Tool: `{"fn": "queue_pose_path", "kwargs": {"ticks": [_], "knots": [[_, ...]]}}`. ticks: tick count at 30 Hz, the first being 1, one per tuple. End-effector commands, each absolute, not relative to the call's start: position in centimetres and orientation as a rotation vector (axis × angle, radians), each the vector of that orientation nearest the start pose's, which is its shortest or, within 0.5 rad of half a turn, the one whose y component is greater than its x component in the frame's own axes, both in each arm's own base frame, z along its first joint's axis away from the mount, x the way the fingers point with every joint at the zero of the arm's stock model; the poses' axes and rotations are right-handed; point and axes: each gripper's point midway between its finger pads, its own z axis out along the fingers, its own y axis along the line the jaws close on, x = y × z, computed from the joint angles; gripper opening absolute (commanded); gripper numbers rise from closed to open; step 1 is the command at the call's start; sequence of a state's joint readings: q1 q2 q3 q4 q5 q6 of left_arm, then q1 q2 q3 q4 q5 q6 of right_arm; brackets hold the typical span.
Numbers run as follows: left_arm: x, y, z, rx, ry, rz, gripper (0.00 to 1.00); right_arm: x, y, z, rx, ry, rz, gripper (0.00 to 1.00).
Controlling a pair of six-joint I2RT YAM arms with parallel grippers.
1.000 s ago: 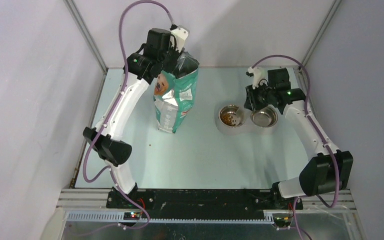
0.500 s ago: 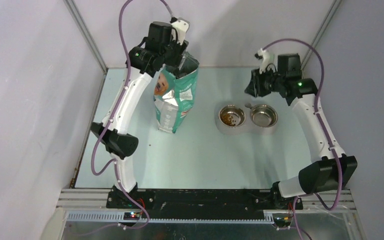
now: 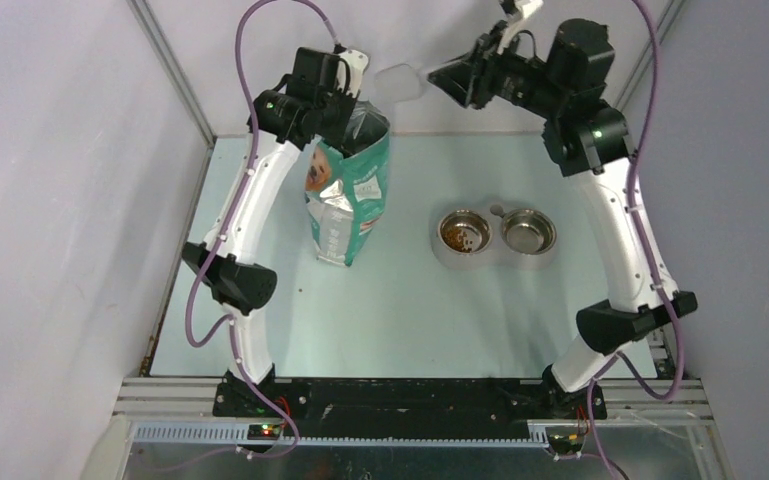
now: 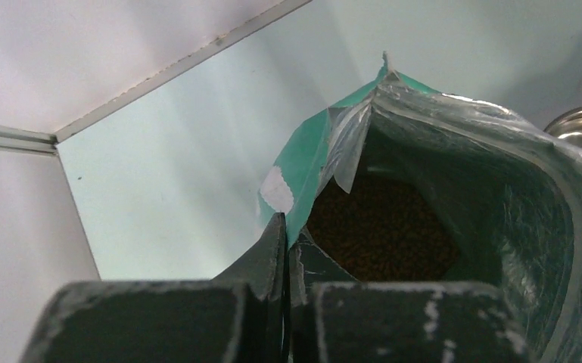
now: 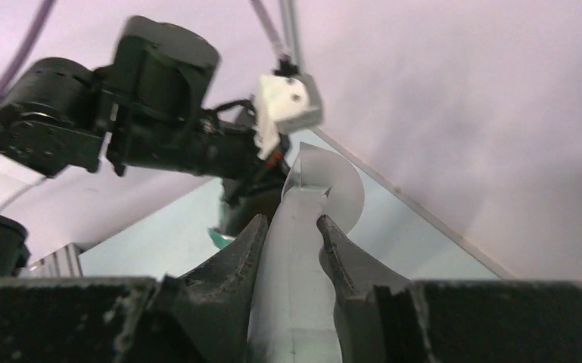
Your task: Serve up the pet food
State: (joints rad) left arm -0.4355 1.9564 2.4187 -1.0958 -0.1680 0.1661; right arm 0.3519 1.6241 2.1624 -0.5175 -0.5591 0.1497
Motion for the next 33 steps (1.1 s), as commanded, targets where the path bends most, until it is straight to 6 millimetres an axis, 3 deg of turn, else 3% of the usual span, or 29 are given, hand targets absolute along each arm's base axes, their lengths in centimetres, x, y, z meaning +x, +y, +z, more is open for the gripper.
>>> {"fn": "queue_pose_path", "kwargs": {"ticks": [1, 2, 6, 9, 17, 23, 26, 31, 33], "knots": [[43.9, -17.8, 37.7, 0.506, 2.063, -0.105, 0.00, 37.8, 28.6, 52.9, -0.646, 1.425, 0.926, 0.00], [43.9, -18.1, 38.3, 0.502, 2.041, -0.129, 0.00, 37.5, 29.5, 52.9, -0.659, 1.421, 0.934, 0.00], [43.9, -19.4, 40.4, 0.455, 1.971, -0.235, 0.00, 38.8, 31.3, 49.7, -0.693, 1.500, 0.883, 0.00], [43.8, -20.9, 41.6, 0.427, 1.920, -0.346, 0.00, 40.6, 30.5, 45.7, -0.685, 1.610, 0.774, 0.00], [42.8, -27.4, 41.9, 0.520, 1.850, -0.603, 0.00, 38.7, 29.7, 41.3, -0.858, 1.741, 0.705, 0.00], [42.5, -31.2, 40.4, 0.560, 1.850, -0.714, 0.00, 39.6, 27.8, 36.7, -0.812, 1.940, 0.622, 0.00], [42.6, -31.4, 39.9, 0.534, 1.869, -0.690, 0.00, 40.6, 27.0, 34.5, -0.725, 2.018, 0.643, 0.00], [43.6, -30.5, 37.4, 0.457, 1.937, -0.613, 0.00, 42.2, 27.1, 32.6, -0.626, 2.004, 0.662, 0.00], [43.7, -30.2, 36.8, 0.447, 1.951, -0.591, 0.00, 42.2, 27.4, 29.9, -0.607, 2.013, 0.667, 0.00]]}}
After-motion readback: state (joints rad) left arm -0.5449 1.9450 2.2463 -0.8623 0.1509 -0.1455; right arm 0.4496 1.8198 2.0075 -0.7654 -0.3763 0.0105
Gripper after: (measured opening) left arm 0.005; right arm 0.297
